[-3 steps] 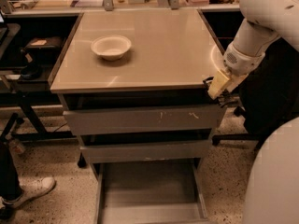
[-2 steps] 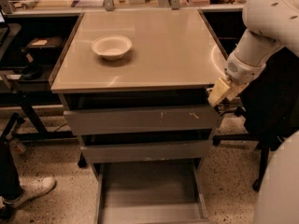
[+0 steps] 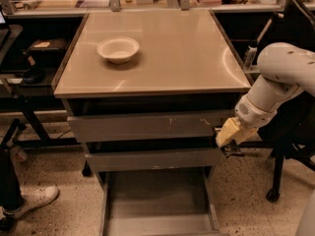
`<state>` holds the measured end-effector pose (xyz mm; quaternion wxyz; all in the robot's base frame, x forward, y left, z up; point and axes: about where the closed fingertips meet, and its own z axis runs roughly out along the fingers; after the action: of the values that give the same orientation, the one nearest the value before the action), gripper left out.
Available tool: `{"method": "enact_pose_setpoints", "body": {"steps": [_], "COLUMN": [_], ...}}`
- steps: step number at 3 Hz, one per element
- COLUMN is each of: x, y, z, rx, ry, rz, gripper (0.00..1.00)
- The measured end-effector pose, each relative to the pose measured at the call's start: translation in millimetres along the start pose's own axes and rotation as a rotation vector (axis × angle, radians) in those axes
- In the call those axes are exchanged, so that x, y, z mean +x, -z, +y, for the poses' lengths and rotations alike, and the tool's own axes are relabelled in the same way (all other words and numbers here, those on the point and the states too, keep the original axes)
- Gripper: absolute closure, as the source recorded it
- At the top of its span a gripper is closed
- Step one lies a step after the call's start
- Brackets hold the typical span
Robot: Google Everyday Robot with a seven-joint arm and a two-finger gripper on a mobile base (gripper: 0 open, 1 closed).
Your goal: Place rxbar chocolate into bottom drawer
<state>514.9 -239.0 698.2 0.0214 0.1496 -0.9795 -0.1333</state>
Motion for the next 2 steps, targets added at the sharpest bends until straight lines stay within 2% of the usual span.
{"method": "enact_pose_setpoints", "body": {"steps": [1, 2], "x": [0.0, 13.5], "y": [-0.1, -49.4], "z": [0.0, 11.6], "rx": [0.0, -0.082], "ry": [0.0, -0.03], "rz": [0.0, 0.064], "gripper": [1.0, 1.0]}}
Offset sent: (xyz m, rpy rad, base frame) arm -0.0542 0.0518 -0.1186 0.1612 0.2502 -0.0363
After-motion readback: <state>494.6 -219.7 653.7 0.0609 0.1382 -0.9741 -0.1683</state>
